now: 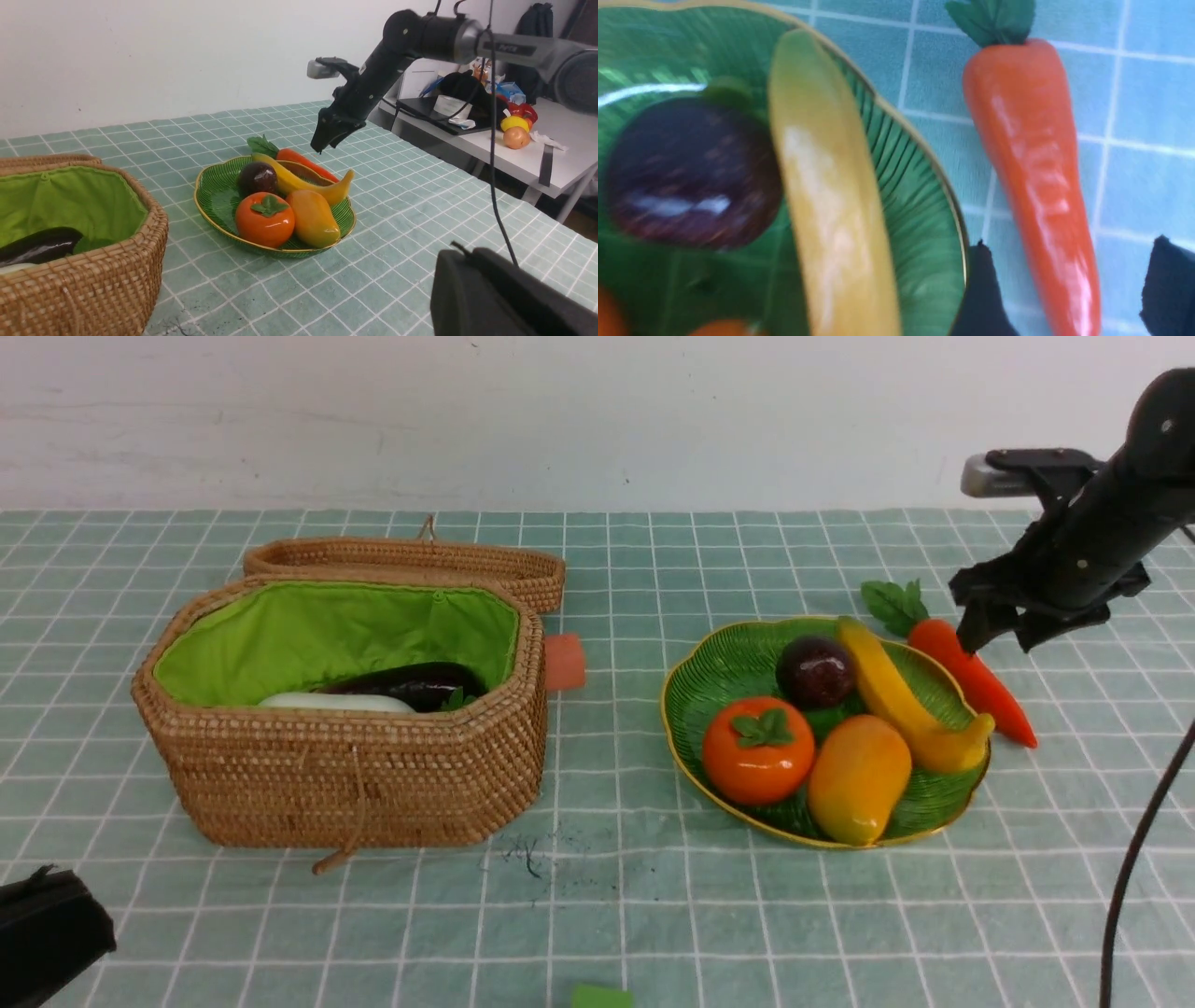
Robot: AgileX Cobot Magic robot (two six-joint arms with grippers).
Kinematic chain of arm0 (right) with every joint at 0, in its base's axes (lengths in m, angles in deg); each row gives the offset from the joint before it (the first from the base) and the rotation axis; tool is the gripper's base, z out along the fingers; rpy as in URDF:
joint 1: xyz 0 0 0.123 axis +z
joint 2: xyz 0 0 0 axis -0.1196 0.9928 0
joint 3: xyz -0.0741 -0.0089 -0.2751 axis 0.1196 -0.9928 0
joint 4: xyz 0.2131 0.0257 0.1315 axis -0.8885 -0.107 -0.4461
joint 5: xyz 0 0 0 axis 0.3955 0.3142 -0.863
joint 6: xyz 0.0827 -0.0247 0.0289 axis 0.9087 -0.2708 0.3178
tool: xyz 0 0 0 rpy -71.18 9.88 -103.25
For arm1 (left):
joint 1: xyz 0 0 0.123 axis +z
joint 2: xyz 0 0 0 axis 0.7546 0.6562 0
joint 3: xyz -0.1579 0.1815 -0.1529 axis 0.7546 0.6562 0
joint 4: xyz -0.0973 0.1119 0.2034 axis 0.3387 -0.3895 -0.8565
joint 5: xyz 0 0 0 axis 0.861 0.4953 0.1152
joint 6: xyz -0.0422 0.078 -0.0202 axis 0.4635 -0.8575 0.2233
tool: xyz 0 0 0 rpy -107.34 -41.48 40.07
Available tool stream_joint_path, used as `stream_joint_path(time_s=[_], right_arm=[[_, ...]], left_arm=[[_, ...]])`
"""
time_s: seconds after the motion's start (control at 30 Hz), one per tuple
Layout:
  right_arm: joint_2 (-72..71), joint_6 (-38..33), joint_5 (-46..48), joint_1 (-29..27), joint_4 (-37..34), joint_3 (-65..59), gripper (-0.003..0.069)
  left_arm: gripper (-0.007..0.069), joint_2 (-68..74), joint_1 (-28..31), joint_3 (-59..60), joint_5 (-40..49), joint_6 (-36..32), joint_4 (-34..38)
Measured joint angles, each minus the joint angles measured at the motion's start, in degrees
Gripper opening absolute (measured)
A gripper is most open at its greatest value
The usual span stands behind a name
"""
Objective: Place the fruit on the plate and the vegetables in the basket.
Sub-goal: Use the right arm to grab a carrot and put it into the left basket
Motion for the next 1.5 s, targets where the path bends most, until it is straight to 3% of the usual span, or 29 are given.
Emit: stream_joint_path(time_s=[0.7,0.87,0.9,0.97,1.2,1.33,1.4,1.47,1.5], right_arm=[[9.0,-0.5,-2.9,-1.8,0.1,3.3,0.0442],[9.3,-0.6,-3.3,-1.8,0.2,3.5,0.0374],[9.3,-0.6,-3.5,-1.8,0.2,3.5,0.0306],[9.3,-0.6,-3.5,-1.8,0.2,3.5,0.0275],[7.4,-0.5,2.9,-1.8,-0.3,4.6,0.0278],[1.7,-1.6,6.7,-1.3,-5.2,5.0,0.0278],[-4.9,-7.4,8.3,1.0,-13.4,5.1,0.0278],[-7.2,-10.4,8.7,2.6,-16.8,5.3,0.0278],[-10.0,-15.5,8.9,6.1,-22.5,5.6,0.0278]], left_arm=[[0.0007,0.0,0.0,0.0,0.0,0.0,-0.2],[0.0007,0.0,0.0,0.0,0.0,0.0,-0.4],[0.0007,0.0,0.0,0.0,0.0,0.0,-0.9],[0.0007,0.0,0.0,0.0,0.1,0.0,-1.4],[0.0007,0.0,0.0,0.0,0.2,0.0,-4.2],[0.0007,0.0,0.0,0.0,0.2,0.2,-4.8],[0.0007,0.0,0.0,0.0,0.4,2.9,-8.0],[0.0007,0.0,0.0,0.0,0.8,4.7,-10.3],[0.0007,0.0,0.0,0.0,1.9,8.6,-15.2]])
